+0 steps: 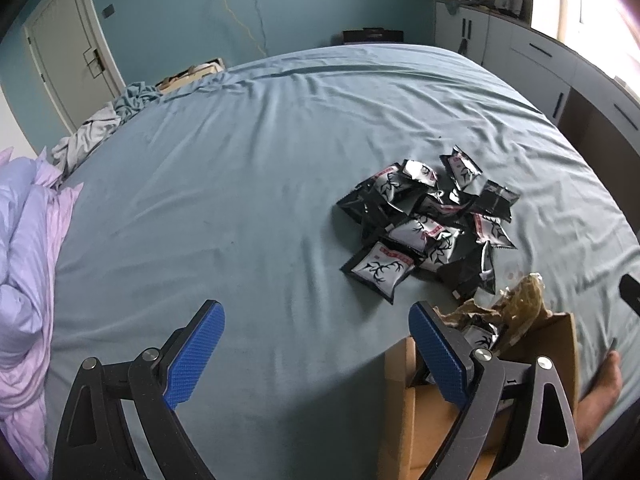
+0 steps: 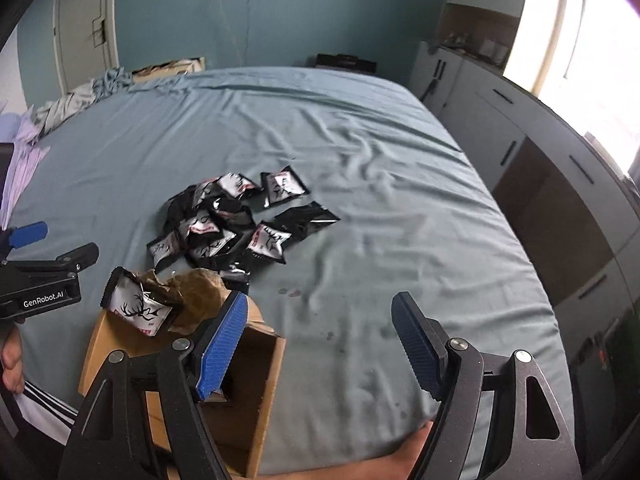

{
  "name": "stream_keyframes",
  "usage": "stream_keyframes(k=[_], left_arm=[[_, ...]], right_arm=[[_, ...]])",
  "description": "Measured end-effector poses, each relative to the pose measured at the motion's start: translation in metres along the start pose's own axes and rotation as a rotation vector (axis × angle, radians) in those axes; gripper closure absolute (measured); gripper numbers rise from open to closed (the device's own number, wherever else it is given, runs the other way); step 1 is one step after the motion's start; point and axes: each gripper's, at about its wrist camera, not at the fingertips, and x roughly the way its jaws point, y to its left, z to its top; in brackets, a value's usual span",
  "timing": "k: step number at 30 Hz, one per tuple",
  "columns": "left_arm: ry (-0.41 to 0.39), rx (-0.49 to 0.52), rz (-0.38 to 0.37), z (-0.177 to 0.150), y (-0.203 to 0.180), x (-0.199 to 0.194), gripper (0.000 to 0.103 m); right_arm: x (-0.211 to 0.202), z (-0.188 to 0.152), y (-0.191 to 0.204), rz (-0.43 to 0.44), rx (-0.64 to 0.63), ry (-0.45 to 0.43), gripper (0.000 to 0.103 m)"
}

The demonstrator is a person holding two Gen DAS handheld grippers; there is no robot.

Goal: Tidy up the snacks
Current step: 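Reach the right gripper to a white deer-print packet and grasp it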

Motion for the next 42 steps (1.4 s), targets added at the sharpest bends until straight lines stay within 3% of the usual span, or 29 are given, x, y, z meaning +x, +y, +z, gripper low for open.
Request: stream_keyframes(k=[5, 14, 20, 36, 42], left_arm=[[0.006, 0.0, 0.0, 0.004, -0.003, 0.004, 0.008], [0.047, -0.048, -0.007, 0.011, 0.005, 0.019, 0.008], [0.096, -0.079, 0.007, 0.016, 0.013, 0.035, 0.008], [0.168, -0.14, -0.041, 0.025, 0.027, 0.066, 0.008], [0.186, -0.127, -0.026, 0.024, 0.026, 0.075, 0.008]], right_arm=[[0.024, 0.014, -0.013, 0.125, 0.067, 0.084, 0.029], [0.058, 0.044, -0.065, 0.24, 0.274, 0.188, 0.029], [0.094, 0.053, -0.069, 0.239, 0.314, 0.266, 0.029], [0.21, 0.097, -0.004, 0.245, 0.216, 0.385, 0.029], [0.256, 0.096, 0.006, 0.222, 0.197, 0.566, 0.029]])
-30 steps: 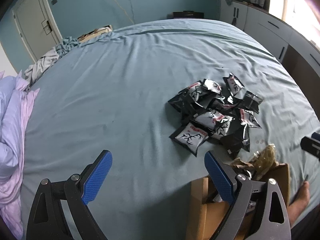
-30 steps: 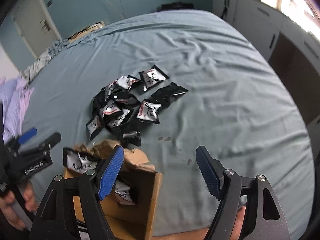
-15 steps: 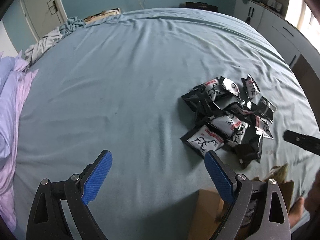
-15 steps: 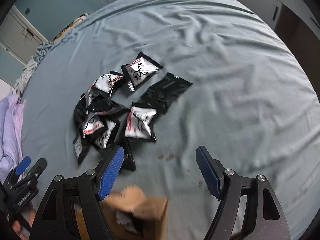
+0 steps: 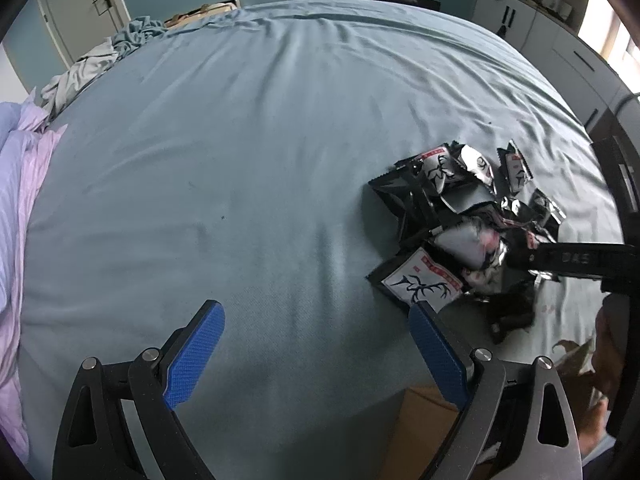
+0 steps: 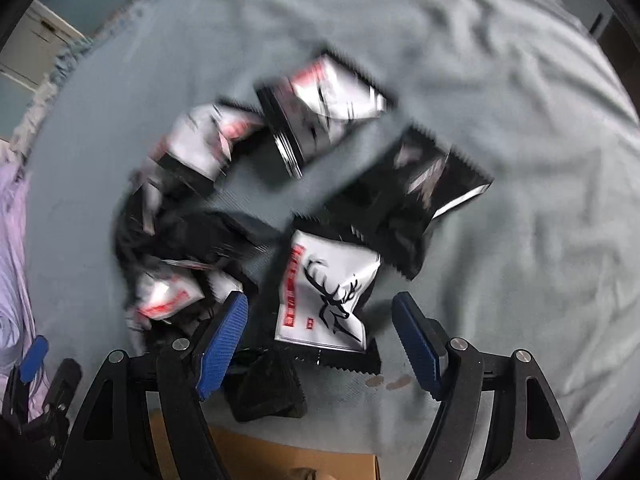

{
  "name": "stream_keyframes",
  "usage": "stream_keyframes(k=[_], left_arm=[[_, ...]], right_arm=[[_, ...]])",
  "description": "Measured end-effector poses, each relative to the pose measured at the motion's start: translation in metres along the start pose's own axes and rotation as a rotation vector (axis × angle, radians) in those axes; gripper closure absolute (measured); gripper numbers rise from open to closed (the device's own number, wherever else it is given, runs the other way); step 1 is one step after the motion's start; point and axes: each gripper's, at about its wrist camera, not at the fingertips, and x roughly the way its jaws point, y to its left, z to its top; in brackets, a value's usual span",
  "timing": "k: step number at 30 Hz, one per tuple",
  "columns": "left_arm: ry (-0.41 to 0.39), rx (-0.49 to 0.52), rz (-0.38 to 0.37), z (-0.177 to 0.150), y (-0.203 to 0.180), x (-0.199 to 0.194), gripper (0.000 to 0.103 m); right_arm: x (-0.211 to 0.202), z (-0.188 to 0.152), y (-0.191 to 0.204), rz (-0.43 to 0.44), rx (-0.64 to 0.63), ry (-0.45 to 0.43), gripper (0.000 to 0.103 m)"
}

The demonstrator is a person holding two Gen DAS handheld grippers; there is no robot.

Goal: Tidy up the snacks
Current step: 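Reach the right gripper to a white deer-print packet and grasp it, then grasp a white packet with the left gripper while the right gripper holds its packet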

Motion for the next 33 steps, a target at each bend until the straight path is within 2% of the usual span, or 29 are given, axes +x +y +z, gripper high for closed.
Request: stream_keyframes(k=[2, 3, 4, 8, 13, 18, 25, 27, 29, 31, 32, 33], left_arm=[[0.006, 0.005, 0.009, 0.001, -0.001, 0.003, 0.008], [0.007, 0.005, 0.01, 0.001, -0.001, 0.004, 0.008], [0.005, 0.008, 0.012, 0.002, -0.002, 0.004, 0.008], [-0.012, 0.024, 0.028, 0.002, -0.004, 0.002, 0.008], [-0.025, 0.049, 0.033, 0.002, -0.006, 0.001, 0.008], [0.036, 0.13, 0.008, 0.007, -0.016, 0.017, 0.008], [0.084, 0.158, -0.068, 0.012, -0.02, 0.028, 0.008], [0.106, 0.164, -0.103, 0.015, -0.025, 0.033, 0.005], [0.163, 0.188, -0.159, 0.018, -0.035, 0.046, 0.004], [0.194, 0.224, -0.161, 0.019, -0.047, 0.058, 0.004], [0.203, 0.24, -0.154, 0.02, -0.052, 0.063, 0.004], [0.211, 0.252, -0.15, 0.021, -0.057, 0.068, 0.004]], right_arm=[[0.001, 0.002, 0.003, -0.03, -0.016, -0.005, 0.03], [0.0, 0.002, 0.005, -0.059, -0.023, -0.015, 0.038], [0.0, 0.002, 0.006, -0.098, -0.025, -0.014, 0.051], [-0.001, 0.001, -0.006, -0.089, 0.027, -0.024, 0.057], [-0.02, -0.011, -0.03, -0.038, 0.13, -0.044, 0.058], [-0.062, -0.04, -0.051, 0.006, 0.129, -0.085, 0.057], [-0.142, -0.101, -0.089, 0.11, 0.153, -0.235, 0.057], [-0.152, -0.126, -0.111, 0.093, 0.176, -0.253, 0.057], [-0.149, -0.144, -0.13, 0.061, 0.208, -0.231, 0.057], [-0.141, -0.153, -0.147, 0.029, 0.254, -0.192, 0.057], [-0.136, -0.155, -0.154, 0.029, 0.282, -0.174, 0.057], [-0.134, -0.153, -0.157, 0.102, 0.297, -0.19, 0.057]])
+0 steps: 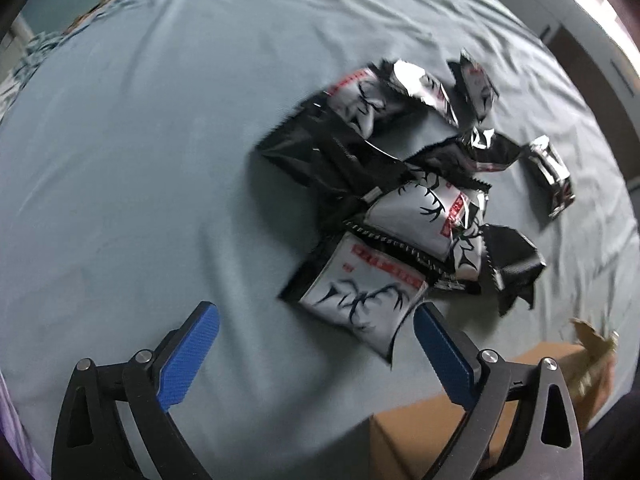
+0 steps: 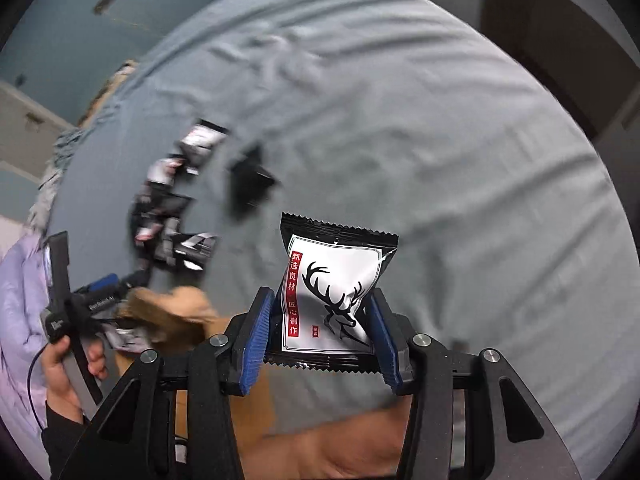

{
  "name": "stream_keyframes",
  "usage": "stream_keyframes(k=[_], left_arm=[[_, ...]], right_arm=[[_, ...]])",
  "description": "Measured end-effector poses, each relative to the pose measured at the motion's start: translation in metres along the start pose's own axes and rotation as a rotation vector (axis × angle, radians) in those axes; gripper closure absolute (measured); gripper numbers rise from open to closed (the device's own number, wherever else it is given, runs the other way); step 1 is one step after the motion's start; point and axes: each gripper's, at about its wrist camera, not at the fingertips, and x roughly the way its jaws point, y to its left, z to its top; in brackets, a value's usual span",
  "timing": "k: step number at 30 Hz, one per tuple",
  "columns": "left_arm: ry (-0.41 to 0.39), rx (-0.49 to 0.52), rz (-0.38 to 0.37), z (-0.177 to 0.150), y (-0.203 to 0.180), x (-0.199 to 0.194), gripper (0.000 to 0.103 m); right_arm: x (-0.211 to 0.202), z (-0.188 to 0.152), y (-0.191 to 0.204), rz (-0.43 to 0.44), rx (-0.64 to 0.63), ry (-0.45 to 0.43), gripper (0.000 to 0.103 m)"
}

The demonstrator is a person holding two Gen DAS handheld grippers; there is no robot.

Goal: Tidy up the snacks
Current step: 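Grasp a white packet with the left gripper while the right gripper holds its packet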

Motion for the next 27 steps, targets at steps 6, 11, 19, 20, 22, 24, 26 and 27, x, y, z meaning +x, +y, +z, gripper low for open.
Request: stream_keyframes(k=[6, 11, 19, 20, 22, 24, 26, 27], left_arm=[[-0.009, 0.026, 0.038, 0.012, -0.011, 0.015, 0.007], [-0.055, -0.011, 0.062, 0.012, -0.005, 0.001, 0.046], [-0.091, -0.115, 0.065, -0.013, 0.015, -0.02, 0.059], [-0.098, -0.134, 0.071, -0.019, 0.018, -0.026, 0.059], [-0.12, -0.154, 0.082, -0.032, 0.021, -0.04, 0.06], [-0.152, -0.149, 0.097, -0.04, 0.022, -0.054, 0.06], [-0.216, -0.117, 0.111, -0.051, 0.015, -0.081, 0.06], [-0.245, -0.1, 0.114, -0.055, 0.007, -0.09, 0.06]], right_arm=[[0.02, 0.022, 0.018, -0.012, 0.025, -0.004, 0.057], [0.036, 0.019, 0.027, -0.041, -0.019, 0.002, 0.057], [0.026, 0.008, 0.033, -0.128, -0.044, -0.049, 0.057], [0.024, 0.006, 0.032, -0.136, -0.04, -0.06, 0.057], [0.021, 0.003, 0.032, -0.138, -0.032, -0.071, 0.057], [0.015, 0.0, 0.031, -0.136, -0.03, -0.081, 0.057], [0.009, -0.004, 0.032, -0.141, -0.035, -0.101, 0.057], [0.007, -0.006, 0.033, -0.144, -0.04, -0.109, 0.057]])
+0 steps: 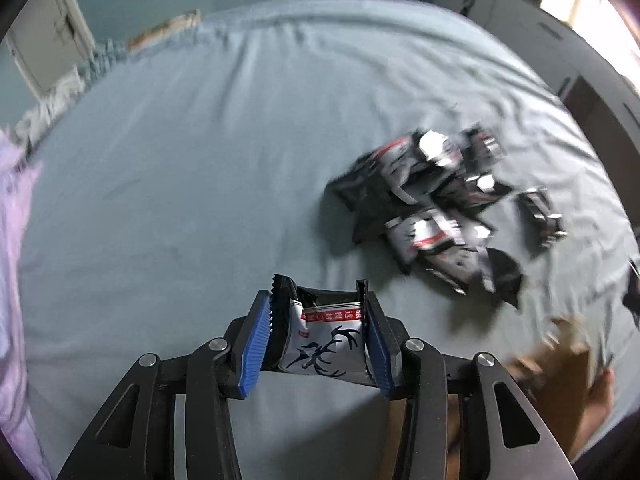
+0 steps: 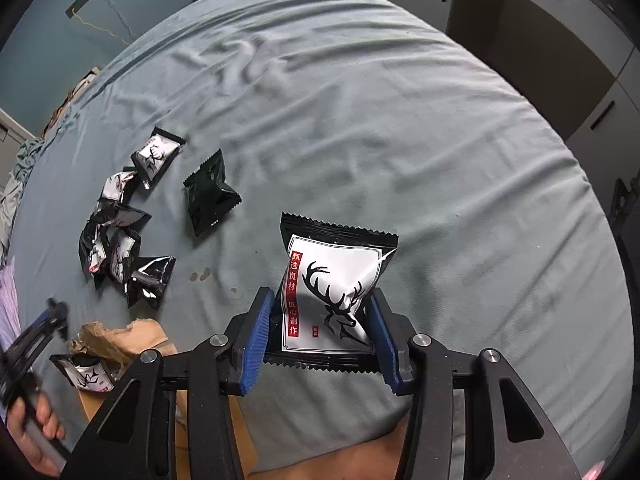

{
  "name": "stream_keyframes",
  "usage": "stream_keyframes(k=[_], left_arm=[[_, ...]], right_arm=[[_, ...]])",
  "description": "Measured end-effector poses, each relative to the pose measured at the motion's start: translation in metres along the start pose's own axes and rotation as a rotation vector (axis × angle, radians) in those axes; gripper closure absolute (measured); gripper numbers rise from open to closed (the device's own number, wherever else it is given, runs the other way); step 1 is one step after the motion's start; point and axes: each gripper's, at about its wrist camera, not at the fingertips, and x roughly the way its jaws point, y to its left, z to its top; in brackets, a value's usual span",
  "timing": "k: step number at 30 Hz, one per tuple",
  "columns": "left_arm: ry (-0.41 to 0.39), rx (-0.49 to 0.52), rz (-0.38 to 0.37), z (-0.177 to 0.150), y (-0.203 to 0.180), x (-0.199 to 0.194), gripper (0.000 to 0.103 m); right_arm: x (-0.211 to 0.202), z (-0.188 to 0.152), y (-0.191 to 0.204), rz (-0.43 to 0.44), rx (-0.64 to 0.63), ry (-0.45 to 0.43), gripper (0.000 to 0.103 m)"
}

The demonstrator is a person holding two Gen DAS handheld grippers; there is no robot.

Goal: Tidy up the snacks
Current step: 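Grasp a white packet with the left gripper while the right gripper holds its packet, then release both packets into the cardboard box from the left and right grippers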

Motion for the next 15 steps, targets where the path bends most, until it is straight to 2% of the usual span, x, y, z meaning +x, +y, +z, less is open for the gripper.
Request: stream_keyframes(k=[1, 5, 7, 9, 12, 15], left_arm=[[-0.047, 0.015, -0.011, -0.008, -0.004, -0.019, 0.06], [-0.112, 0.059, -0.092, -0.031, -0.023, -0.046, 0.059], [-0.119, 0.116, -0.122, -0.037, -0.042, -0.051, 0.058], [-0.092, 0.21, -0.183, -0.053, -0.058, -0.059, 0.058], [-0.061, 0.368, -0.173, -0.074, -0.089, -0.061, 0.056], [-0.029, 0.454, -0.13, -0.083, -0.107, -0.051, 0.054]], right_arm=[[-0.003, -0.002, 0.0, -0.004, -0.007, -0.008, 0.057], [-0.01, -0.008, 0.007, -0.013, -0.05, -0.033, 0.057], [-0.011, -0.008, 0.009, -0.002, -0.067, -0.031, 0.057], [-0.013, -0.009, 0.007, 0.014, -0.068, -0.033, 0.057], [-0.02, -0.011, 0.006, 0.024, -0.072, -0.048, 0.057], [-0.026, -0.015, 0.006, 0.055, -0.084, -0.046, 0.057]])
